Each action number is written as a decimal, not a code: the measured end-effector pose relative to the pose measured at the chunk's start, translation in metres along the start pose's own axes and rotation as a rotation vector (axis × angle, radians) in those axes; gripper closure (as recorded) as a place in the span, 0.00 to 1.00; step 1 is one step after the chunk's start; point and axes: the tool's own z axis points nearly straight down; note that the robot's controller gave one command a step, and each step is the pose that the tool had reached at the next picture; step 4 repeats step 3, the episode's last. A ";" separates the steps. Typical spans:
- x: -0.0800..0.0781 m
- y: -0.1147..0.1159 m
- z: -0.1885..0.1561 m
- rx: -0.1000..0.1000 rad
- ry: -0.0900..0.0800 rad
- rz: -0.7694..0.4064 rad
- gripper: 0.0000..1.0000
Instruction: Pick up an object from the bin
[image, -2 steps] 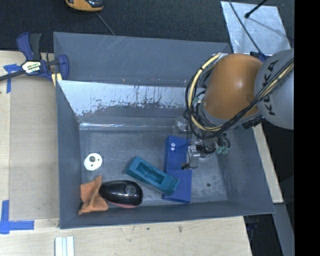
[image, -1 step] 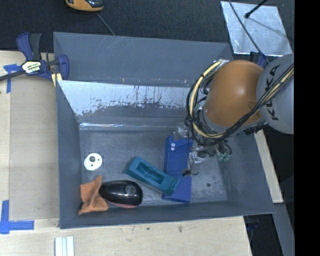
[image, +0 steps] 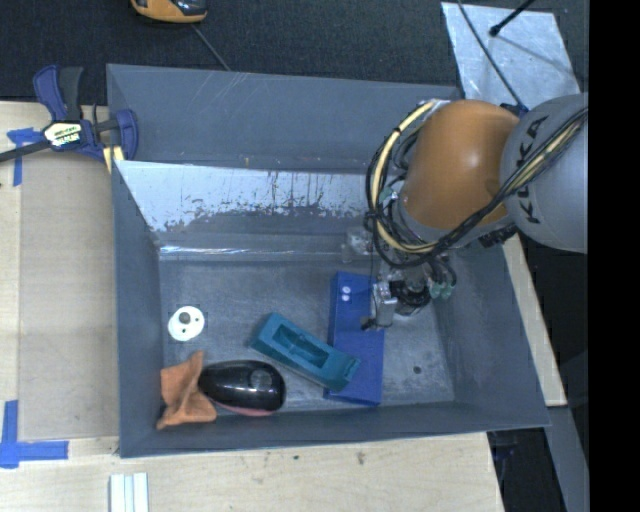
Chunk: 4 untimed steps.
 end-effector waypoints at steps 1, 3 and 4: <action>-0.013 -0.006 0.037 0.000 -0.001 -0.014 0.00; -0.017 -0.033 0.077 0.000 -0.033 0.260 1.00; -0.017 -0.033 0.077 0.000 -0.033 0.260 1.00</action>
Offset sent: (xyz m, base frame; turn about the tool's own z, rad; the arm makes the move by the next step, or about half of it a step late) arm 0.0107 -0.0050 -0.0546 0.0247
